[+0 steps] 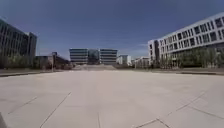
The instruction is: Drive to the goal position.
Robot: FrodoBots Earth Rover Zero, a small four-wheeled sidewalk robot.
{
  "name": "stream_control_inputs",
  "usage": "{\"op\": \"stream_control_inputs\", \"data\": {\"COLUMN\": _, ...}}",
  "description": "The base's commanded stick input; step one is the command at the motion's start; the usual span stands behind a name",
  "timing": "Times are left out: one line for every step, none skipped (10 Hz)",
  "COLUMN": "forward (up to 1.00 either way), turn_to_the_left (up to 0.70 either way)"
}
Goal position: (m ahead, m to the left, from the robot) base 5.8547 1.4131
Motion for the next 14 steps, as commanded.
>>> {"op": "stream_control_inputs", "data": {"forward": 0.09, "turn_to_the_left": -0.05}}
{"op": "stream_control_inputs", "data": {"forward": 0.09, "turn_to_the_left": -0.05}}
{"op": "stream_control_inputs", "data": {"forward": 0.09, "turn_to_the_left": -0.05}}
{"op": "stream_control_inputs", "data": {"forward": 0.09, "turn_to_the_left": -0.05}}
{"op": "stream_control_inputs", "data": {"forward": 0.09, "turn_to_the_left": -0.05}}
{"op": "stream_control_inputs", "data": {"forward": 0.09, "turn_to_the_left": -0.05}}
{"op": "stream_control_inputs", "data": {"forward": 0.09, "turn_to_the_left": -0.05}}
{"op": "stream_control_inputs", "data": {"forward": 0.09, "turn_to_the_left": -0.05}}
{"op": "stream_control_inputs", "data": {"forward": 0.09, "turn_to_the_left": -0.05}}
{"op": "stream_control_inputs", "data": {"forward": 0.09, "turn_to_the_left": -0.05}}
{"op": "stream_control_inputs", "data": {"forward": 0.09, "turn_to_the_left": -0.05}}
{"op": "stream_control_inputs", "data": {"forward": 0.09, "turn_to_the_left": -0.05}}
{"op": "stream_control_inputs", "data": {"forward": 0.09, "turn_to_the_left": -0.05}}
{"op": "stream_control_inputs", "data": {"forward": 0.09, "turn_to_the_left": -0.05}}
